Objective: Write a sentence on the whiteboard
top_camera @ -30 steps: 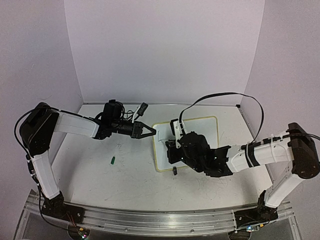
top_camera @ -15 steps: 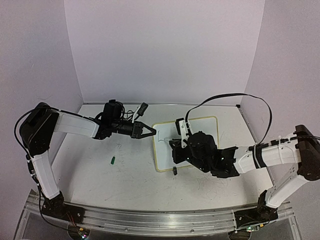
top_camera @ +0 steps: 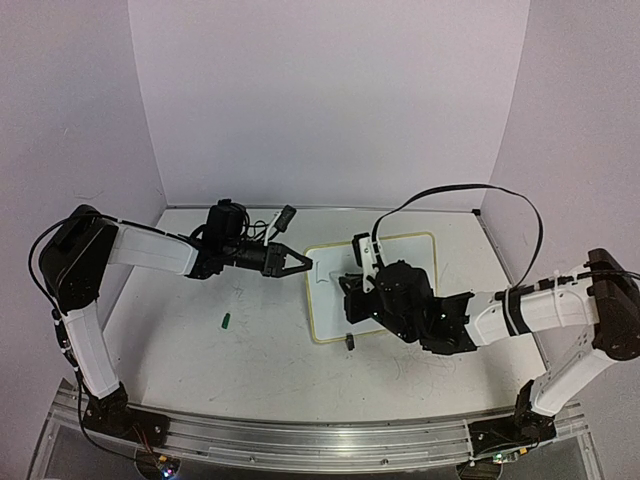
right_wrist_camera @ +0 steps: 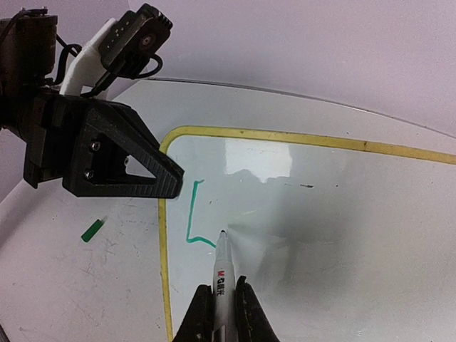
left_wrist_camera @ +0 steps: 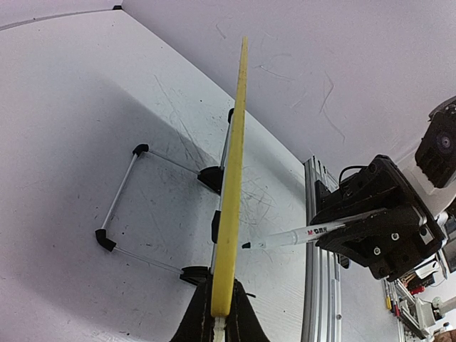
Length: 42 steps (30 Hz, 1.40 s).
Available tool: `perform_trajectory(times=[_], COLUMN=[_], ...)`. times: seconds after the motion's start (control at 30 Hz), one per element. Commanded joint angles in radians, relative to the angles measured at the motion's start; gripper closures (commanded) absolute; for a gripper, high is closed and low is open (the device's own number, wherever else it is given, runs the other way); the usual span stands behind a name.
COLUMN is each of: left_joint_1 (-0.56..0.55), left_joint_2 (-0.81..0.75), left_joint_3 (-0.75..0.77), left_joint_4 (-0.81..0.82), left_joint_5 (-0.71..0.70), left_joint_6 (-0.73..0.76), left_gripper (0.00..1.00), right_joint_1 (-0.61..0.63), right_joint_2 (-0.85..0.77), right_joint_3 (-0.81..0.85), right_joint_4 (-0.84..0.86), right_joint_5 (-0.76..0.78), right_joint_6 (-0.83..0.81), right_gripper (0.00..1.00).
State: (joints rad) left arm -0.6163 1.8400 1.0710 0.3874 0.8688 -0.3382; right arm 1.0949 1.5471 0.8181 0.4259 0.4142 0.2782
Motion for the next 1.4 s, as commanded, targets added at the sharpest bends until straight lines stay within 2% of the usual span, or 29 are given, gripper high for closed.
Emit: perform_trajectory(times=[0.0,0.53,1.37], left_joint_1=[-0.013,-0.013,-0.013], left_joint_2=[-0.022,-0.021,-0.020], left_joint_3=[-0.006,-0.006,-0.006], left_joint_4=[0.022,0.023,0.022], left_joint_5=[0.025,0.027,0.029], left_joint_6=[0.007,0.007,0.007], left_gripper=[1.00,1.00,1.00], right_joint_1=[-0.003,-0.007,-0.005], right_joint_2=[0.018,0.050,-0.008], right_joint_3=[0.046,0.048,-0.022], right_joint_4=[0.037,0.028,-0.022], right_joint_5=[0.027,0.041,0.065], right_joint_6=[-0.013,-0.014,0.032], right_gripper=[1.00,1.00,1.00])
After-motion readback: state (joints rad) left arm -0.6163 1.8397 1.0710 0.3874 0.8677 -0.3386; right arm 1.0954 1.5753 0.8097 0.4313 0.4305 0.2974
